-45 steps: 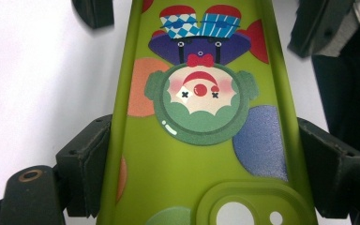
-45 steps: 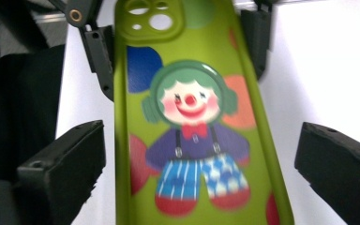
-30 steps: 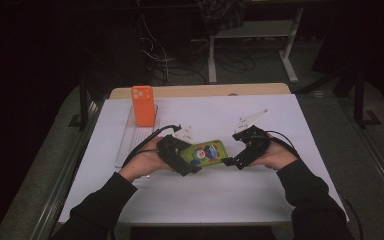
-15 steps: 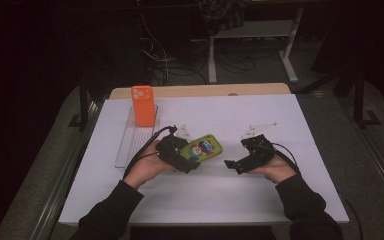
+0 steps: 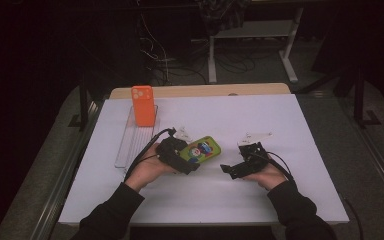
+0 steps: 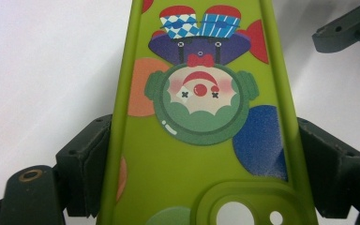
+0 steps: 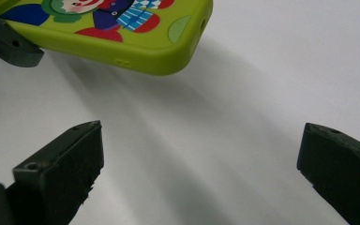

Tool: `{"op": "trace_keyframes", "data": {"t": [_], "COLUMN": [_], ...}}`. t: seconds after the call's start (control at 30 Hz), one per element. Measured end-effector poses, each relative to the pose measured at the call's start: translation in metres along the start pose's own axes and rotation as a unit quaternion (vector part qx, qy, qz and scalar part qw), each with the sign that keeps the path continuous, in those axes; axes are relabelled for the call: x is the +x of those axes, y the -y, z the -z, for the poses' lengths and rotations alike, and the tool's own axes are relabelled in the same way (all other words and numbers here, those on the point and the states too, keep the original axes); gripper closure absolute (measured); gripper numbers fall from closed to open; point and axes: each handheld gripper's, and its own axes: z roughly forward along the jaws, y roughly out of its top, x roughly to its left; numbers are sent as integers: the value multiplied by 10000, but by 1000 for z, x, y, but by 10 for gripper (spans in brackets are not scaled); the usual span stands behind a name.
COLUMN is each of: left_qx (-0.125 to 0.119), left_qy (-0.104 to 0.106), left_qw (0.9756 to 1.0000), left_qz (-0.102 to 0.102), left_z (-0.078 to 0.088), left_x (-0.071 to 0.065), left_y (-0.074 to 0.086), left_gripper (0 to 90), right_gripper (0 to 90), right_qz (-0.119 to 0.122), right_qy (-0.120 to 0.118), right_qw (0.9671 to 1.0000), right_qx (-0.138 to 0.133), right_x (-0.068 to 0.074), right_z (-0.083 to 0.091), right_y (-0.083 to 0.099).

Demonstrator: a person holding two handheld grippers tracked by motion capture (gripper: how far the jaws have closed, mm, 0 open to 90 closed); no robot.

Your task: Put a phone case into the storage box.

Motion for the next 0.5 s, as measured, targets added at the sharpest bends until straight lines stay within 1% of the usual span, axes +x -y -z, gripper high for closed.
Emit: {"op": "trace_keyframes", "data": {"t": [0.03, 0.07, 0.13, 0.17, 0.23, 0.27, 0.33, 0.37, 0.43, 0.5], "left_qx": [-3, -10, 1, -7, -18, -17, -19, -16, -27, -16], "left_qy": [8, 20, 31, 23, 50, 52, 62, 69, 69, 74], "left_qw": [10000, 10000, 10000, 10000, 10000, 10000, 10000, 10000, 10000, 10000], "left_qz": [-4, -9, 28, 35, 29, 32, 40, 37, 29, 32], "left_z": [0, 0, 1, 1, 2, 2, 2, 2, 2, 2], "left_x": [0, 0, 1, 1, 2, 2, 2, 2, 2, 2], "left_y": [0, 0, 0, 0, 0, 0, -1, -1, -1, -1], "left_gripper": [160, 160, 160, 160, 160, 160, 160, 160, 160, 160], "right_gripper": [0, 0, 0, 0, 0, 0, 0, 0, 0, 0], "right_qz": [49, 171, 254, 330, 500, 523, 709, 760, 987, 1118], "right_qy": [35, 124, 145, 228, 306, 339, 422, 475, 613, 679], "right_qw": [10000, 9998, 9996, 9992, 9983, 9980, 9966, 9960, 9932, 9913], "right_qx": [-1, -21, -33, -27, -54, -36, -48, -44, -68, -112], "right_x": [1, 3, 4, 5, 6, 7, 8, 9, 12, 15], "right_z": [0, 0, 2, 2, 2, 3, 3, 2, 2, 3], "right_y": [0, -1, -1, -2, -2, -2, -2, -2, -3, -4]}}
